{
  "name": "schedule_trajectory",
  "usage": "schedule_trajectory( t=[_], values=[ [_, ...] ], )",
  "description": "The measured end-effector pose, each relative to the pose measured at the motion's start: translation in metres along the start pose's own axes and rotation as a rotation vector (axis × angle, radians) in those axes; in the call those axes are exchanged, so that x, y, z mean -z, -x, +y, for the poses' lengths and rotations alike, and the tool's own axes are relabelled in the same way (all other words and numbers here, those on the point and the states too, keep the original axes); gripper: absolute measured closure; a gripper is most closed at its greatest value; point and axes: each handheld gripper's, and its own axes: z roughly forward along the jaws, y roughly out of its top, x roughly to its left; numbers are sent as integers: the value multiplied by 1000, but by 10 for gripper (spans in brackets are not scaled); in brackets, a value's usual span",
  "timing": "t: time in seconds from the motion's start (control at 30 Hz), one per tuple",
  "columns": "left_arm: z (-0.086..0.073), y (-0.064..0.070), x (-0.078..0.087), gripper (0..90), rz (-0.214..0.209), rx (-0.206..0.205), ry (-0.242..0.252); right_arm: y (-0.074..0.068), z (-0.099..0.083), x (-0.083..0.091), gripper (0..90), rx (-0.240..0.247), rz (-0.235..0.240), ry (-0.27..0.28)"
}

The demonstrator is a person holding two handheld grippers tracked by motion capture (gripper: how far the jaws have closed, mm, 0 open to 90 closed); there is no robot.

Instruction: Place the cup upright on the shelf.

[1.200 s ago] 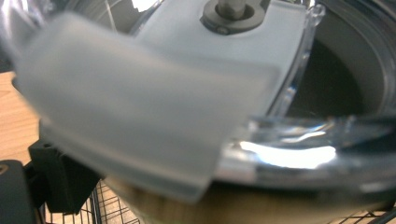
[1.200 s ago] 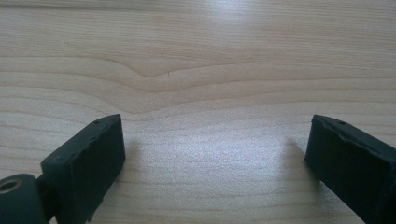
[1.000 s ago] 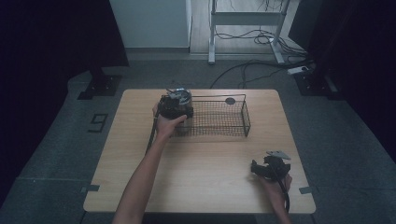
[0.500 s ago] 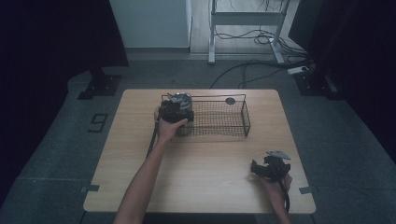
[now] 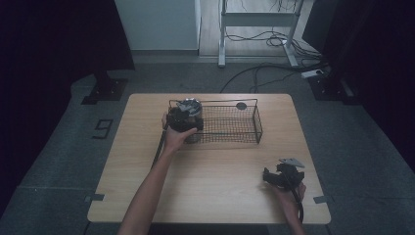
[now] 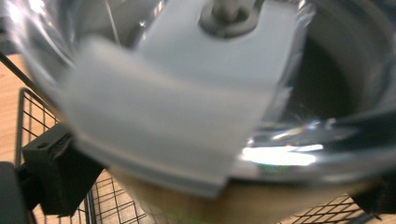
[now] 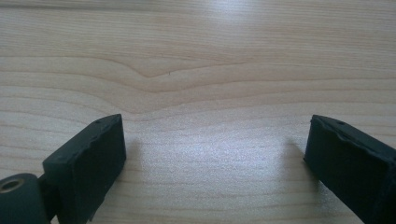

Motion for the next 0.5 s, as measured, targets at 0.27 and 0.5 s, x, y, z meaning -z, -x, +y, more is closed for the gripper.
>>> schedule_trajectory(
  t=[0.27,0.5],
  values=[
    [7,-1,21,0,3,-6,84,0,0,0,50,0,0,0],
    [7,2,43,0,-6,-23,124,0,0,0,50,0,0,0]
  ],
)
